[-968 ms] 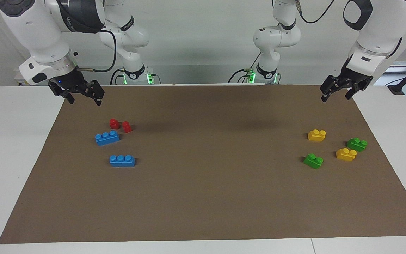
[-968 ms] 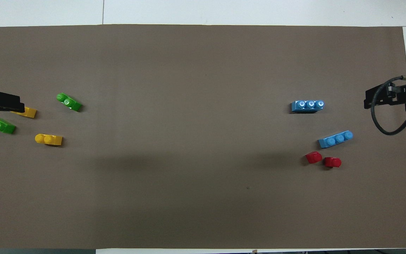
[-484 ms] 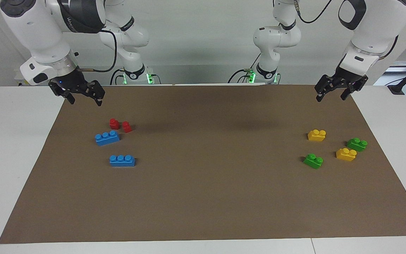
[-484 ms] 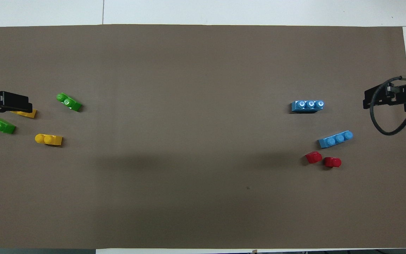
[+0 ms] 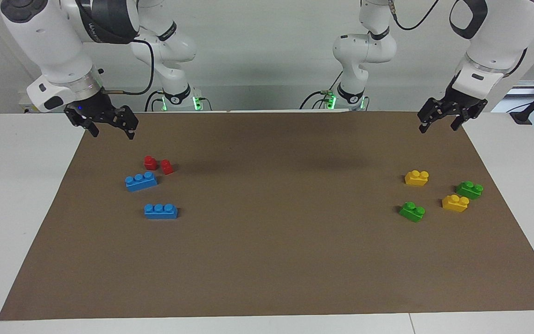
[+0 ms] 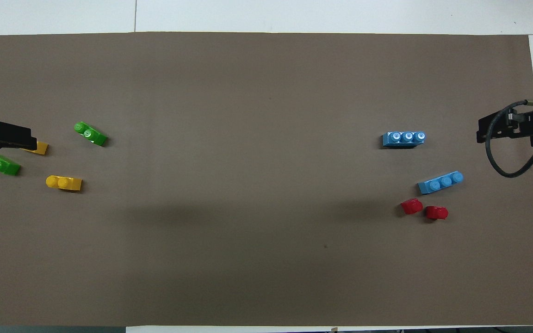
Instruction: Remove green block with left arm and hold with right
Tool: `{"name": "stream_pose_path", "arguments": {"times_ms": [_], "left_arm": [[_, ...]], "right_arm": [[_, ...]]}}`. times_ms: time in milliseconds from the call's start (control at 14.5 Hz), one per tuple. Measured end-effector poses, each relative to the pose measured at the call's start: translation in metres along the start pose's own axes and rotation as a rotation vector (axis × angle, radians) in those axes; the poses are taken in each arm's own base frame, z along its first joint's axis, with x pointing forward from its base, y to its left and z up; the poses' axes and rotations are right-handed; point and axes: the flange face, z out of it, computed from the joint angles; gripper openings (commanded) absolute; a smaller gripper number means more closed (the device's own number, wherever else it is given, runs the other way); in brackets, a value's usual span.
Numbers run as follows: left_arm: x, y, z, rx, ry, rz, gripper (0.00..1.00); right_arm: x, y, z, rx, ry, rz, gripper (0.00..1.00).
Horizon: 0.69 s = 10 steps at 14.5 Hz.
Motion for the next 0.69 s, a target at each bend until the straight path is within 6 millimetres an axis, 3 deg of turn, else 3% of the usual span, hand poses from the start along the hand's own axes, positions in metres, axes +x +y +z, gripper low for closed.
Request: {"name": "stream_pose_path", "arguments": {"times_ms": [207, 691], "left_arm": [[0.0015, 0.0034, -0.0123, 0.0, 0.011, 0.006, 1.0], [0.0083, 0.006, -0.0074, 0.004, 0.004, 0.01, 1.0]], "right_arm": [[0.0005, 0.0059, 0.0002, 0.0, -0.001, 0.011, 1.0], [0.0006, 0.0068, 0.0004, 0.0, -0.001, 0.012, 1.0]]}}
